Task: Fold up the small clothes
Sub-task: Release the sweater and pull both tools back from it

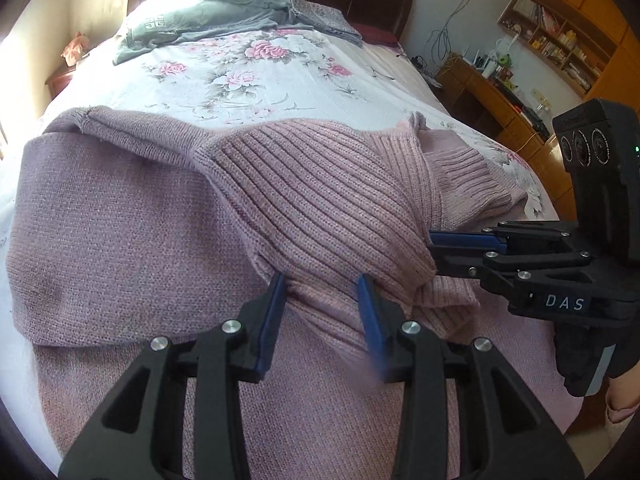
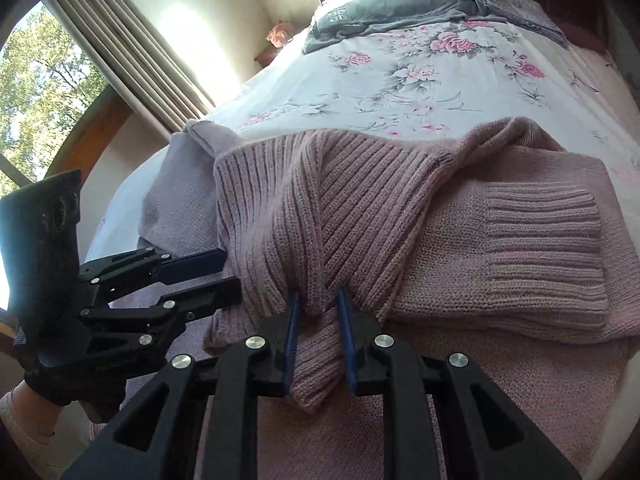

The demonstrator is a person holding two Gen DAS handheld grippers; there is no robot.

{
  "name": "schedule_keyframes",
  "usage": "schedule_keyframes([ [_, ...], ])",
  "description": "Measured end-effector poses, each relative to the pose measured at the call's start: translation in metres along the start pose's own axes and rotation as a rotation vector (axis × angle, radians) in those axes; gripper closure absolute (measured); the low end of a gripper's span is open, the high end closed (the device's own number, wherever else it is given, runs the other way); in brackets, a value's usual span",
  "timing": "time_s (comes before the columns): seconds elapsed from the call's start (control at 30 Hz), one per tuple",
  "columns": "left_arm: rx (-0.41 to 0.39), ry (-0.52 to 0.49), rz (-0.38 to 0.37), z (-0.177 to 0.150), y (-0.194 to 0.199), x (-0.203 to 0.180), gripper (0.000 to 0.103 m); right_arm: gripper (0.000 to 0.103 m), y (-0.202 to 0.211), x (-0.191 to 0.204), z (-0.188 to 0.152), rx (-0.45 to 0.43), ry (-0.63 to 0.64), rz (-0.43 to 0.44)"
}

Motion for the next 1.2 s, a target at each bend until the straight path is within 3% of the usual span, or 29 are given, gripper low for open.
schedule_keyframes([
  [0.03,0.021,0.015,0.013,-0.004,-0.005,0.004,0.06,0.085,-0.001,0.0,-0.002,-0.008,-0.001,-0.007],
  [0.2,0.001,0.165,-0.062,-0.011,0.0,0.016,0.059,0.084,0.004,0.001,-0.004,-0.02,-0.026,0.006],
  [0.3,-0.019,0.194,-0.043,-0.022,0.022,0.012,0.059,0.073,0.028,0.002,-0.01,-0.037,-0.068,0.054],
  [0.33,-0.026,0.194,-0.037,-0.028,0.031,0.01,0.059,0.066,0.039,0.004,-0.016,-0.049,-0.069,0.067],
  [0.5,-0.047,0.198,0.033,-0.077,0.081,0.01,0.054,0.065,0.089,0.006,-0.067,-0.078,-0.083,0.087],
  [0.7,-0.018,0.299,0.141,-0.149,0.125,0.03,0.053,0.06,0.121,0.003,-0.135,-0.076,-0.069,-0.012],
  [0.87,0.014,0.359,0.233,-0.199,0.153,0.049,0.051,0.057,0.133,0.004,-0.174,-0.062,-0.068,-0.068],
  [1.2,0.093,0.419,0.301,-0.275,0.174,0.057,0.048,0.054,0.141,0.007,-0.23,0.003,-0.035,-0.1],
])
Point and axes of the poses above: each gripper's, at about its wrist camera, not at the fingertips, and y roughly against the way its jaws point, x to its left, z to its top, the point moved 7 cm from there along -y, roughly the way its jaws point, and after that the axes turned 4 degrees about x, right-handed, at the moved point
